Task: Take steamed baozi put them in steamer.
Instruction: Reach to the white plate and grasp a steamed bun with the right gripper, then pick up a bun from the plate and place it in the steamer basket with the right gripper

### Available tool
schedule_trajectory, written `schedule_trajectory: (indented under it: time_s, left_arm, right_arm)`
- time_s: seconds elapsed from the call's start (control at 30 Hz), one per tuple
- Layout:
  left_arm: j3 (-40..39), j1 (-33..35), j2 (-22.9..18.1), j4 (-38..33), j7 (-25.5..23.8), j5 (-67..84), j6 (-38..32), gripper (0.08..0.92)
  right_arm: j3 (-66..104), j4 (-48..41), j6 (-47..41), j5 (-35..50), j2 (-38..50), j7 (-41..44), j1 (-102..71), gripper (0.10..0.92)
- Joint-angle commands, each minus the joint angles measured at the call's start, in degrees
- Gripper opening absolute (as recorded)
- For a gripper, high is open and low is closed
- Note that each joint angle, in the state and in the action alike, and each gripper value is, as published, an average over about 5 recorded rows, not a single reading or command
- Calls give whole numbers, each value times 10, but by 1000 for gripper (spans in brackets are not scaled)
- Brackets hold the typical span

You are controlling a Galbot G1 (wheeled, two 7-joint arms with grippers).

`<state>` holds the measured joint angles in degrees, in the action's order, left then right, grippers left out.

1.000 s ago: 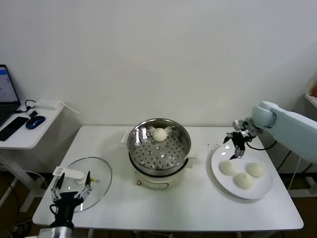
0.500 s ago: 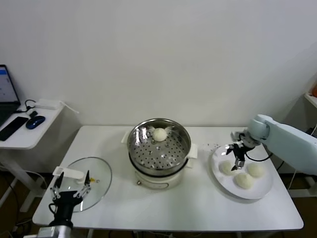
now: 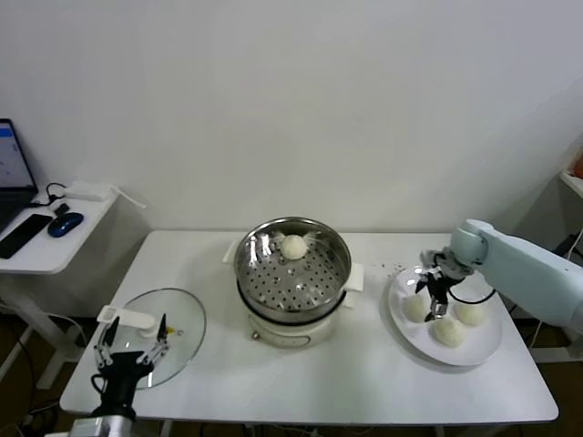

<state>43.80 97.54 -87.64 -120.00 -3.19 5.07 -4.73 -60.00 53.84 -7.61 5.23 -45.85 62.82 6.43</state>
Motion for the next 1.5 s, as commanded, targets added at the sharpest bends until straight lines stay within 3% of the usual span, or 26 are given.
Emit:
schedule_trajectory:
  time_s: [0.03, 0.2, 0.4, 0.67, 0.87, 1.13, 1.5]
  left_arm:
    - [-1, 0, -1, -2, 0, -1, 0, 823]
    - [-2, -2, -3, -2, 0, -2, 0, 823]
    - [-2, -1, -3, 0, 0, -2, -1, 823]
    - [0, 0, -3, 2, 1, -2, -2, 823]
    - [1, 2, -1, 0, 1, 0, -2, 823]
    - [0, -4, -1, -6, 0, 0, 0, 823]
    - [-9, -2, 5, -6, 1, -2, -6, 823]
  right_arm:
    - [7, -11, 0, -12, -7, 1, -8, 823]
    - [12, -15, 0, -16, -10, 2, -11, 799]
    - [16, -19, 1, -17, -12, 2, -12, 699]
    - [8, -6, -7, 7, -7, 0, 3, 682]
    - [-38, 29, -30, 76, 13, -2, 63, 685]
    - [-203, 116, -46, 210, 26, 3, 265, 687]
    - [-359, 191, -63, 387, -57, -3, 479, 686]
